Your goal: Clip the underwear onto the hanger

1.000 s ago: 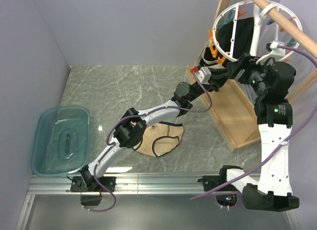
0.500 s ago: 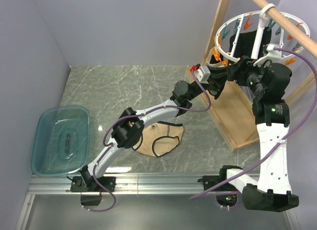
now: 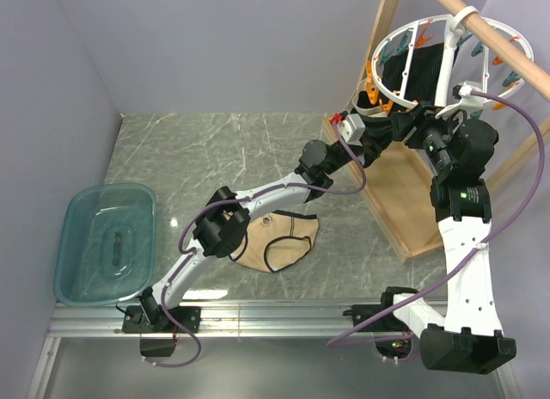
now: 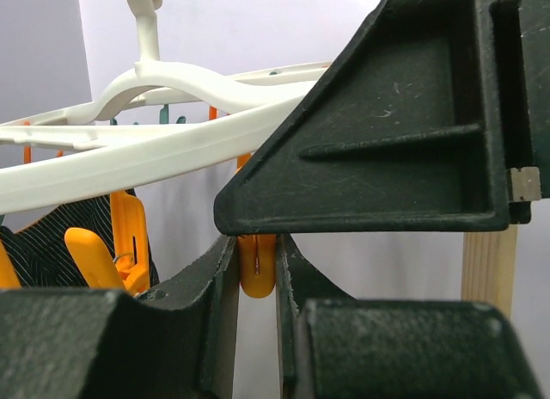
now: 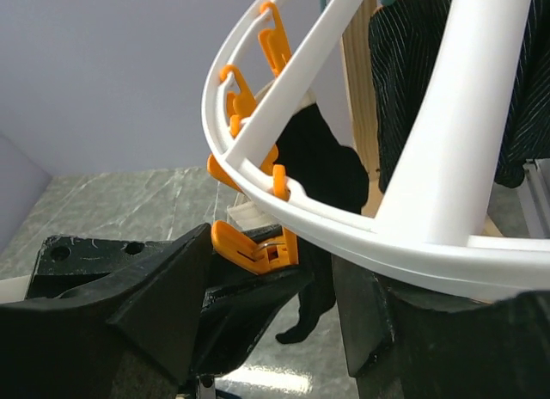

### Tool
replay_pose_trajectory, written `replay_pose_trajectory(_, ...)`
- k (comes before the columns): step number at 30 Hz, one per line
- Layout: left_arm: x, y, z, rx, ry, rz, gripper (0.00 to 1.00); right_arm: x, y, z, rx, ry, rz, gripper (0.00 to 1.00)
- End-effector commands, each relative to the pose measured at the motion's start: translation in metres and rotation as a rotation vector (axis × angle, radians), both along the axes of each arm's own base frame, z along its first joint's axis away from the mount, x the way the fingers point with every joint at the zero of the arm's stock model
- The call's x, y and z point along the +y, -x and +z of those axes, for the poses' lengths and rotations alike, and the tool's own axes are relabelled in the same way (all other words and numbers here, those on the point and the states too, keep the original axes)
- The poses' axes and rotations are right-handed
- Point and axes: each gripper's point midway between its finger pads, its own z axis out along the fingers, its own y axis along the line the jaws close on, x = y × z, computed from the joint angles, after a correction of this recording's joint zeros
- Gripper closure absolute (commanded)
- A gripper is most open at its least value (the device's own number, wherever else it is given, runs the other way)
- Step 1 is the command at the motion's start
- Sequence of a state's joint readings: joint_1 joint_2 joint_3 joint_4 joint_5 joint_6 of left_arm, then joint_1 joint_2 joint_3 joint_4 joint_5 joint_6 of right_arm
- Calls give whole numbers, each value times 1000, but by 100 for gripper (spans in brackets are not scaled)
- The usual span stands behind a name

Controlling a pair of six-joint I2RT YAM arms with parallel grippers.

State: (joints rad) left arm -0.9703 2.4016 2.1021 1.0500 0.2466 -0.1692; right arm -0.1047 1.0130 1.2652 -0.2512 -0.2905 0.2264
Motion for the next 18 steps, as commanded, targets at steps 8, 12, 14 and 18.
replay_pose_trajectory(8, 7, 31, 33, -88, 14, -64, 100, 5, -5, 45, -191, 23, 37, 41)
replay_pose_trajectory(12, 5, 31, 28, -88, -1, -69, 100, 8, -8, 47, -203, 14, 47, 59)
replay_pose_trajectory(14, 5, 31, 28, -85, -2, -68, 96, 9, -8, 47, -199, 14, 54, 71)
replay_pose_trajectory(18, 6, 32, 28, -79, -7, -68, 73, 8, -9, 46, -191, 9, 50, 96)
